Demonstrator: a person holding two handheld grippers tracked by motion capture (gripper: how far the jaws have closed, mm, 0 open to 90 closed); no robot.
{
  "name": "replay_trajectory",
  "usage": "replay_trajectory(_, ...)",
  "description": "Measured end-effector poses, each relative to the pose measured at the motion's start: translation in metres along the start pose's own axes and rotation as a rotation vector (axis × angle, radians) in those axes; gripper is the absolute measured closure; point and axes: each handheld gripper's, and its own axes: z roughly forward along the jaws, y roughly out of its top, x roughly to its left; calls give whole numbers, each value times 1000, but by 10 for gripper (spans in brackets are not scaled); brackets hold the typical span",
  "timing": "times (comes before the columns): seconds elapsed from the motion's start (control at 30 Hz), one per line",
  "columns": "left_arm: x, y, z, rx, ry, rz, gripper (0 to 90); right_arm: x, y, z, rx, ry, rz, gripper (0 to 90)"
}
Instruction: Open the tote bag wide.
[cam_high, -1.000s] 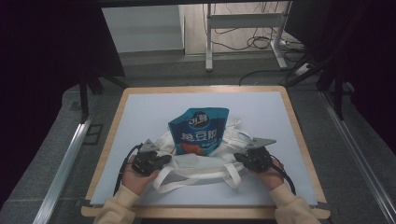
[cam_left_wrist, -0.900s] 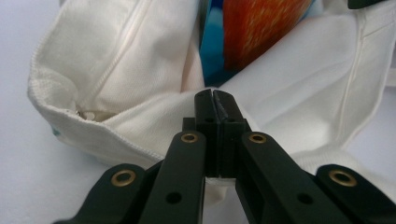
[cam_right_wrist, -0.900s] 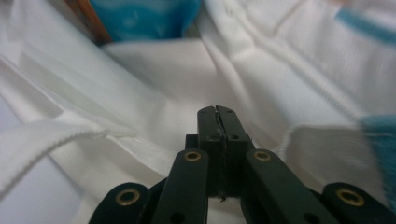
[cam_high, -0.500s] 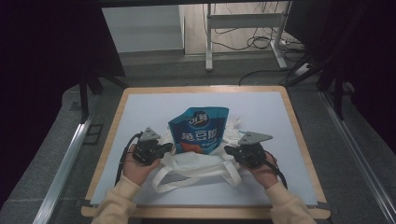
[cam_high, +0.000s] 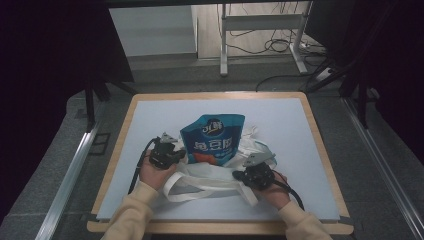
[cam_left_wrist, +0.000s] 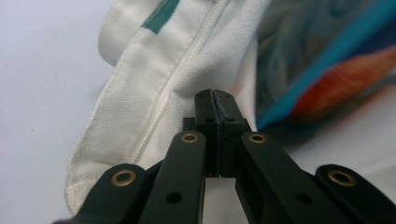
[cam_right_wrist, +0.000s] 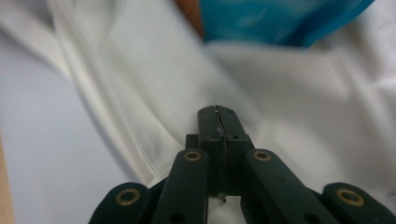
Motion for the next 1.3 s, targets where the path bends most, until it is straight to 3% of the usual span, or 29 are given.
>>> replay_trajectory(0.1,3,3,6,-3,3,-24,900,4,-7,5,34,13,-14,892)
replay_trajectory(0.23,4,5,10,-3,4,-38,900,7,-11,7,41,16,-11,893)
replay_trajectory(0.47,5,3,7,-14,-8,-27,900,8,-13,8,36,16,-13,893)
replay_trajectory(0.6,3,2,-1,-45,-26,-25,897,7,-11,5,27,8,-19,891)
replay_trajectory(0.77,0,-1,-20,-87,-31,-5,895,2,-3,-9,-26,-7,-12,891)
replay_trajectory(1.0,-10,-10,-45,-104,-70,28,898,-15,5,-37,-110,-61,21,891)
replay_trajectory(1.1,-17,-12,-49,-109,-86,45,897,-28,11,-51,-153,-99,41,891)
replay_trajectory(1.23,-28,-20,-49,-91,-92,73,897,-45,15,-57,-172,-136,84,891)
replay_trajectory(1.3,-30,-24,-48,-77,-99,78,898,-54,18,-54,-152,-147,98,891)
